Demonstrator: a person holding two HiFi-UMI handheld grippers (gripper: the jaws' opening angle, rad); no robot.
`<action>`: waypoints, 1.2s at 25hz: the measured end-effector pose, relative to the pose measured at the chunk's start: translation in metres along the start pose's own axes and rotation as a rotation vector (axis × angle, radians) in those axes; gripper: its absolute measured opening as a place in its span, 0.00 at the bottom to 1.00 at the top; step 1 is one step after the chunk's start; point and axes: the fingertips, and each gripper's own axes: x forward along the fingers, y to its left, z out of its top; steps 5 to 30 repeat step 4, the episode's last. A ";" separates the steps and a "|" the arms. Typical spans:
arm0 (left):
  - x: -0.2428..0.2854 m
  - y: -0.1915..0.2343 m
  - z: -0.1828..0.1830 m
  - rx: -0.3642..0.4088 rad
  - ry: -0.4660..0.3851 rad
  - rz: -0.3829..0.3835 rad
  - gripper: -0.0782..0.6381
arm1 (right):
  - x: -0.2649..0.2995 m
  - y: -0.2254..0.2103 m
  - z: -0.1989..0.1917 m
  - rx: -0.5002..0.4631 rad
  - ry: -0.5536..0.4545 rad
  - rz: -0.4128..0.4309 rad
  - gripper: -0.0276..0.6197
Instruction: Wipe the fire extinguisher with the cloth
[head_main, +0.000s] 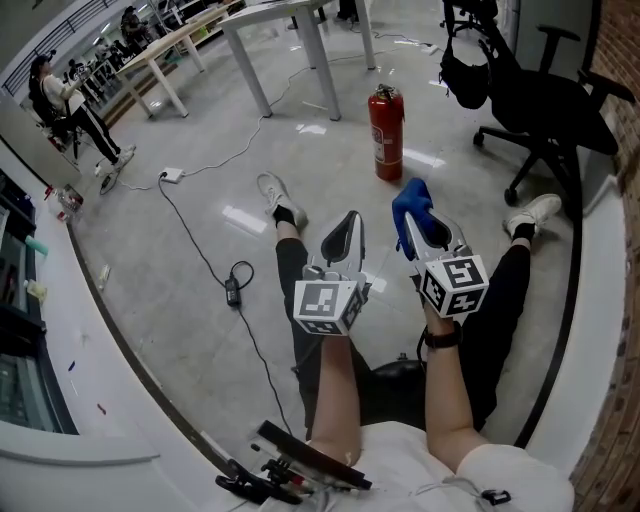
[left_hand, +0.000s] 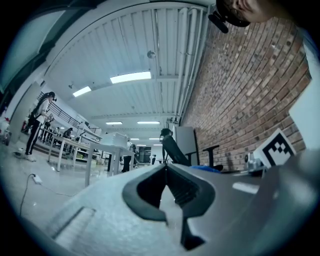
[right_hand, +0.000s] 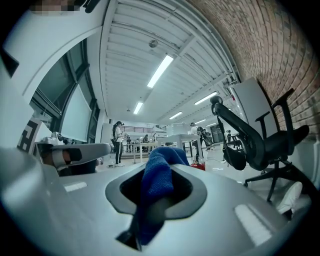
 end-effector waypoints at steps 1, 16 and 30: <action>0.000 -0.001 0.000 0.000 -0.001 -0.002 0.12 | -0.001 0.000 0.000 0.004 0.004 0.002 0.16; 0.005 -0.005 -0.001 0.001 -0.005 -0.010 0.12 | -0.002 -0.003 0.001 0.017 0.008 0.010 0.16; 0.005 -0.005 -0.001 0.001 -0.005 -0.010 0.12 | -0.002 -0.003 0.001 0.017 0.008 0.010 0.16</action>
